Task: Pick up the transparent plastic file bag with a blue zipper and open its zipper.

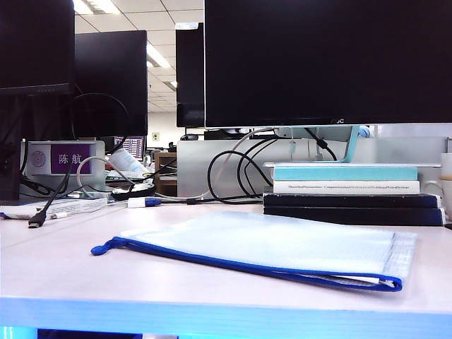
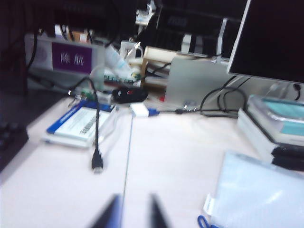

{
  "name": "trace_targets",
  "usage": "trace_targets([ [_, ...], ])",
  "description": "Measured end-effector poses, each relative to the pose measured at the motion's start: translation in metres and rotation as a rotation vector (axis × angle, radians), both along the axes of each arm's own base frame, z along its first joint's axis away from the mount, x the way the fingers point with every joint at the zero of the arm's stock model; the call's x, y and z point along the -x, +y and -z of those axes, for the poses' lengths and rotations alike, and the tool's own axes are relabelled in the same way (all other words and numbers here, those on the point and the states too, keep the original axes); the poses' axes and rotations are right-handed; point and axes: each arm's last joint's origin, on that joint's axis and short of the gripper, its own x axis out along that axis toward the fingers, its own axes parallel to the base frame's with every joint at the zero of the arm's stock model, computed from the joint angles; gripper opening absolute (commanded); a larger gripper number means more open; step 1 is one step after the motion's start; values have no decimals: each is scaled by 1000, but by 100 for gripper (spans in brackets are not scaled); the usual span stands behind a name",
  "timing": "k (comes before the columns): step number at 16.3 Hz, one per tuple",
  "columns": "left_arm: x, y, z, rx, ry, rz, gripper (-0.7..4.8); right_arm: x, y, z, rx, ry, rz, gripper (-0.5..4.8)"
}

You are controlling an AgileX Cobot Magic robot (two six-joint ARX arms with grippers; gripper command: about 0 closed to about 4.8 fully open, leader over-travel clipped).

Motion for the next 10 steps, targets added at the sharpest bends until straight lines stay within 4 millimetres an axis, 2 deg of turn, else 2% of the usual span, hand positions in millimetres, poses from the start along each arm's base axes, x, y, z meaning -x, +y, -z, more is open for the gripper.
trace_targets([
  [1, -1, 0, 3, 11, -3, 3, 78, -9, -8, 15, 32, -5, 78, -1],
  [3, -4, 0, 12, 13, 31, 2, 73, -14, -16, 22, 44, -23, 45, -1],
  [5, -4, 0, 11, 3, 22, 2, 46, -17, -18, 30, 50, -5, 19, 0],
  [6, -3, 0, 10, -7, 15, -2, -7, -20, -18, 44, 57, 34, 18, -1],
  [7, -3, 0, 10, -19, 14, -9, -6, -22, -17, 58, 74, 108, 16, 0],
  [10, -6, 1, 17, -51, 21, -24, -6, -22, -18, 63, 110, 154, 47, 0],
])
